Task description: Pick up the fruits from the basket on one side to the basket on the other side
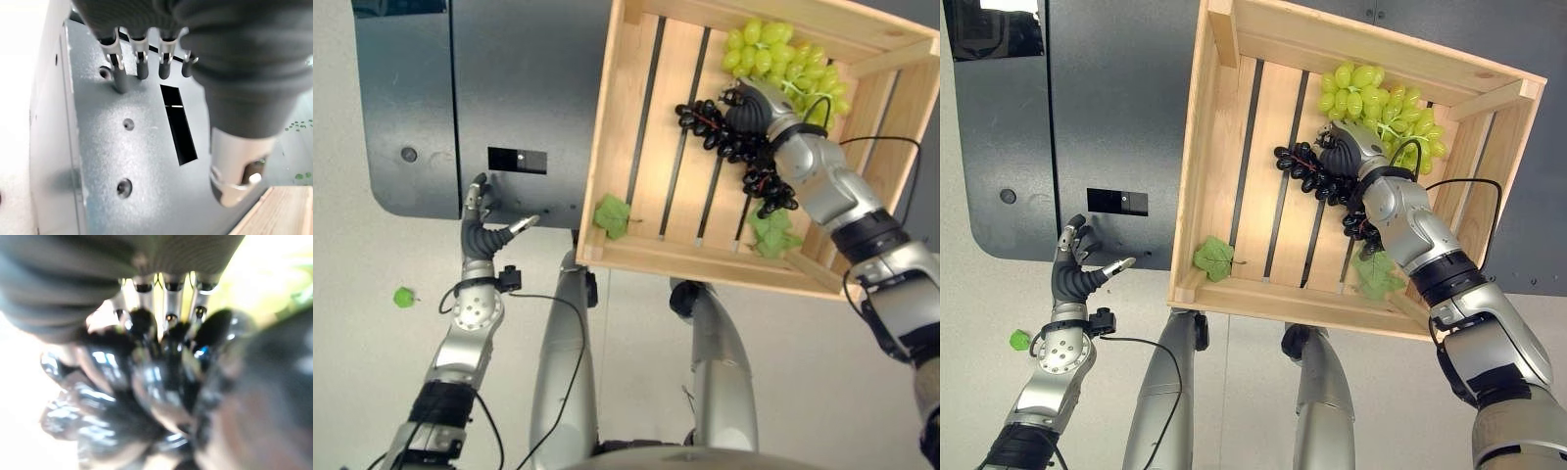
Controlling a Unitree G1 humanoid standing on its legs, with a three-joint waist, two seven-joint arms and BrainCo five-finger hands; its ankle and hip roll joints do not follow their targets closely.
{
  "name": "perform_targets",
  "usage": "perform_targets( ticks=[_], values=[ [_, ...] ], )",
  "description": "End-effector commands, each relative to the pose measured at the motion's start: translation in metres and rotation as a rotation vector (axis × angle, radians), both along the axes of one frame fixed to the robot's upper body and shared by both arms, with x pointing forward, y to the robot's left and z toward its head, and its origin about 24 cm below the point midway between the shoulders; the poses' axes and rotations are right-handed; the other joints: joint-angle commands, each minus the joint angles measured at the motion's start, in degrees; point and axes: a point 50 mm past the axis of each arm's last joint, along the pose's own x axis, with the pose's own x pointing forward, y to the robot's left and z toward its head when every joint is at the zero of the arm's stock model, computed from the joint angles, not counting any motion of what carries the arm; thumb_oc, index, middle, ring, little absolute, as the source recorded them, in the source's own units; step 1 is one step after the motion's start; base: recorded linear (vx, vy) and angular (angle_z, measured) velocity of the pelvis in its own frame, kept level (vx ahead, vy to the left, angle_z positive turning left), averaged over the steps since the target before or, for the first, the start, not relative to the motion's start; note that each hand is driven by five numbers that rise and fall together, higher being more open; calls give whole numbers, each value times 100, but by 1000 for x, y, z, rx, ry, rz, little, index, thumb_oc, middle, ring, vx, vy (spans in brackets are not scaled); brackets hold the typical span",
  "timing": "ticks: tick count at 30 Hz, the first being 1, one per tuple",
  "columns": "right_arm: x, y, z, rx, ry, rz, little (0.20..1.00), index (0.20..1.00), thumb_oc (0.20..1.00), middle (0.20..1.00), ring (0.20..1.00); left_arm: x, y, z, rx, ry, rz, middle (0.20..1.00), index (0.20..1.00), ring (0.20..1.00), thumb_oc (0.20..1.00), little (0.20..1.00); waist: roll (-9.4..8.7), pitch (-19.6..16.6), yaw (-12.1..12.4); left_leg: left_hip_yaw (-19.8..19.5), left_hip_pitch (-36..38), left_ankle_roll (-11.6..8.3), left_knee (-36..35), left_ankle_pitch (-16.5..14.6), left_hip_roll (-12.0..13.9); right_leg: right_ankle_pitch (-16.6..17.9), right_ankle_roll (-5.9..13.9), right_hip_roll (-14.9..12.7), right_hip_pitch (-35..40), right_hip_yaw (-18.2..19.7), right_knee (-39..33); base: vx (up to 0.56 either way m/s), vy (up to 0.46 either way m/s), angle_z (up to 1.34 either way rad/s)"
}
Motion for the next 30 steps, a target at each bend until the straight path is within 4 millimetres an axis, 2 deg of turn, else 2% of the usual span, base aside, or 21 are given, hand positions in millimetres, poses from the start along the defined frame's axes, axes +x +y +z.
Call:
perform_targets(
  ticks=[1, 9, 19, 26, 30],
  values=[
    [-16, 6, 29, -170, -116, 54, 1000, 1000, 1000, 1000, 1000, -19, 1, 5, 51, -31, -21, 1000, 1000, 1000, 1000, 1000, 25, -102, -16, -130, 371, -177, -587, 118, -79, -33, 1361, -760, 267, 42, 362, 0, 0, 0],
    [-37, -3, 41, -250, -125, 103, 1000, 1000, 1000, 1000, 1000, -24, 3, 5, 100, -17, -37, 1000, 1000, 1000, 1000, 1000, -64, -102, -90, -119, 383, -184, -600, 130, -58, -18, 1386, -738, 263, 53, 362, 2, 1, 0],
    [-58, -5, 34, -437, -32, 166, 1000, 1000, 1000, 1000, 1000, -28, 6, 7, 165, -7, -57, 1000, 1000, 1000, 1000, 1000, -187, -102, -163, -82, 437, -215, -608, 131, -22, 16, 1420, -721, 335, 59, 301, 0, 0, 0],
    [-58, -9, 29, -482, 23, 154, 1000, 1000, 1000, 1000, 1000, -30, 7, 7, 178, -1, -69, 1000, 1000, 1000, 1000, 1000, -210, -102, -179, -82, 443, -227, -607, 122, -21, 36, 1433, -709, 359, 73, 250, 0, 0, 0],
    [-51, -10, 22, -471, 46, 138, 1000, 1000, 1000, 1000, 1000, -29, 5, 5, 170, 3, -73, 1000, 1000, 1000, 1000, 1000, -182, -102, -189, -80, 368, -218, -538, 94, -26, 50, 1427, -702, 327, 99, 225, 0, 0, 0]
  ],
)
